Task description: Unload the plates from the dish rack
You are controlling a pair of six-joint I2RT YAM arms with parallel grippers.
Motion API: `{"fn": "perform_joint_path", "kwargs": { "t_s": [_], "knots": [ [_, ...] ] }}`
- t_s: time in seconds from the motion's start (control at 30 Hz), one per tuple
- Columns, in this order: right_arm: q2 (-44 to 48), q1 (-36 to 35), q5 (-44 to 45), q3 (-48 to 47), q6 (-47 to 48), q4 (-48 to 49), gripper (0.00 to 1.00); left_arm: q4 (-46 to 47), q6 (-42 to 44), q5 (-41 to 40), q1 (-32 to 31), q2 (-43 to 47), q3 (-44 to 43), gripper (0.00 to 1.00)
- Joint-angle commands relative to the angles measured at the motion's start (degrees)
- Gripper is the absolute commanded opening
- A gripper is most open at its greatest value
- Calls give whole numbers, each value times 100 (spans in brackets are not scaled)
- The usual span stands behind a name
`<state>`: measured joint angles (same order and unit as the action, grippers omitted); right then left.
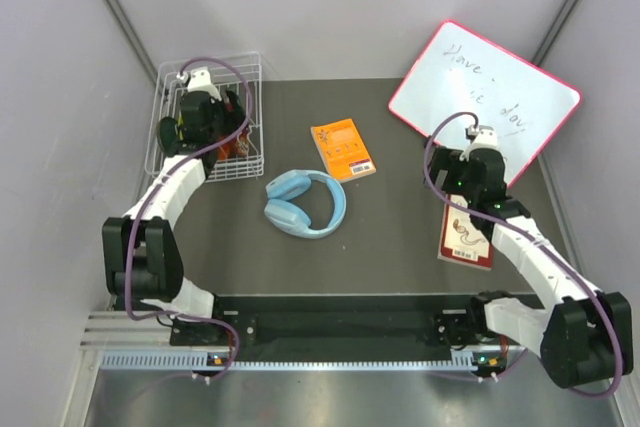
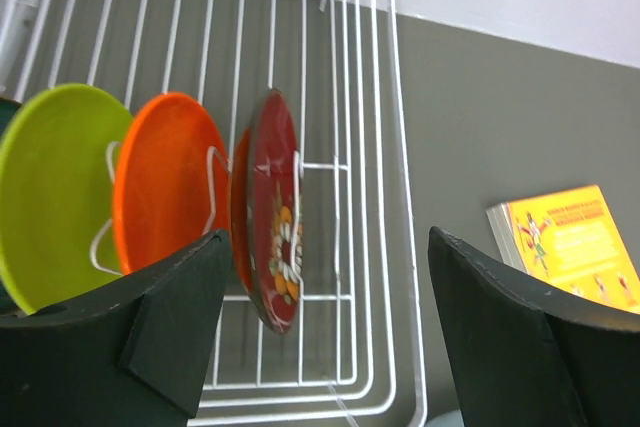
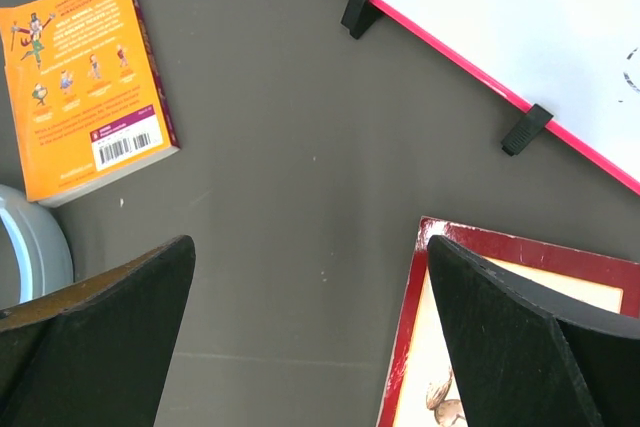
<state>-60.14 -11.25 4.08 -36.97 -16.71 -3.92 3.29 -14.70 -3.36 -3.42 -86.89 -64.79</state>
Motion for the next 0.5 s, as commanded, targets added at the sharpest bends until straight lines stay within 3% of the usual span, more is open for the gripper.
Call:
{"fn": "perform_joint_path", "kwargs": {
  "t_s": [0.0, 0.47],
  "knots": [
    [-173, -62, -21, -179, 63, 287, 99, 576, 187, -412, 8, -125, -271, 83],
    [-305, -62, 111, -12, 27, 357, 100, 857, -33, -930, 8, -1128, -517, 70]
  ]
}}
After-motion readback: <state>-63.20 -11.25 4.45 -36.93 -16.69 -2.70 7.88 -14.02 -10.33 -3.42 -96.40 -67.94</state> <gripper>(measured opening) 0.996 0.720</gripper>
